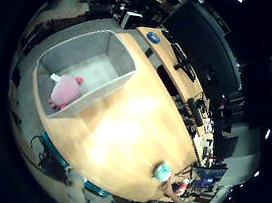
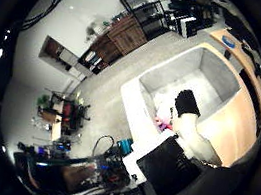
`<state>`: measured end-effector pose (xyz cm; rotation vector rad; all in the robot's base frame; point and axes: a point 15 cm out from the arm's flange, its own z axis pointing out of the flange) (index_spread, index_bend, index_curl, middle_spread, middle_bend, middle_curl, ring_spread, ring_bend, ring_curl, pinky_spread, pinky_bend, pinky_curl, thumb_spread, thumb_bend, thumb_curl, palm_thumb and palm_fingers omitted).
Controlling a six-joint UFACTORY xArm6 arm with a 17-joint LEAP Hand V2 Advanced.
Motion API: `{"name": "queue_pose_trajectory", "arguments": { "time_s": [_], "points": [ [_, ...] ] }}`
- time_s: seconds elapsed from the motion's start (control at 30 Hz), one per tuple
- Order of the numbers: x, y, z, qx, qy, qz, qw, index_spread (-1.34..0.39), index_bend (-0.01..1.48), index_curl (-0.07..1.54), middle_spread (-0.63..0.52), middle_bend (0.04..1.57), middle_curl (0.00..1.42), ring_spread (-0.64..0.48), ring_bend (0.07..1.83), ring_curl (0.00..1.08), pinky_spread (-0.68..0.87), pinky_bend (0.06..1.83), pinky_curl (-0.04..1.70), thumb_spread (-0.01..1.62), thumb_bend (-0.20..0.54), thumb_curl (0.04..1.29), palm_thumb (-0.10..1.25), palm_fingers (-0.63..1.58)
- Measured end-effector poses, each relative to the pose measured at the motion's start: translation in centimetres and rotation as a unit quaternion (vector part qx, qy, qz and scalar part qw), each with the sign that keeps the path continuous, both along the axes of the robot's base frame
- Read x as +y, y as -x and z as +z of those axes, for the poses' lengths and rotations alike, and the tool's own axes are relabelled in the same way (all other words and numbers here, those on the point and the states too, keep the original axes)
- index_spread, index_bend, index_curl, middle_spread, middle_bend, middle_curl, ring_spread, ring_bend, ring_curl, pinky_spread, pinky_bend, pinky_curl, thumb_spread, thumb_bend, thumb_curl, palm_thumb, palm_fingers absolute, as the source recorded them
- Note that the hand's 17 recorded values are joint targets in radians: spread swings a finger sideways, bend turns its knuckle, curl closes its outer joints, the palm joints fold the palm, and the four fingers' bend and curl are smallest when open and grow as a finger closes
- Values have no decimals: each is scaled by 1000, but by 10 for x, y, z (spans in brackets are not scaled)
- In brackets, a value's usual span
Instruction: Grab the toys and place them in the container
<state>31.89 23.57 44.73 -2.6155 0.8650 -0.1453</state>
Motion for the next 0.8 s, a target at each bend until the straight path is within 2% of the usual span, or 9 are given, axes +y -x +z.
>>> {"name": "queue_pose_trajectory", "arguments": {
  "time_s": [0.2,0.3,0.8],
  "points": [
    [-47,-24,-19,-6,9,-27,1000,-573,169,303,-334,188,348,-335,672,290,-257,1154,293,971,-28,467,657,304],
    [-51,-18,-13,-18,8,-23,1000,-577,171,299,-343,191,342,-344,684,288,-266,1156,285,970,-28,466,657,316],
    [-55,2,-13,-22,-9,-26,999,-587,185,297,-350,188,321,-356,700,268,-293,1196,252,969,-29,462,655,345]
  ]
}}
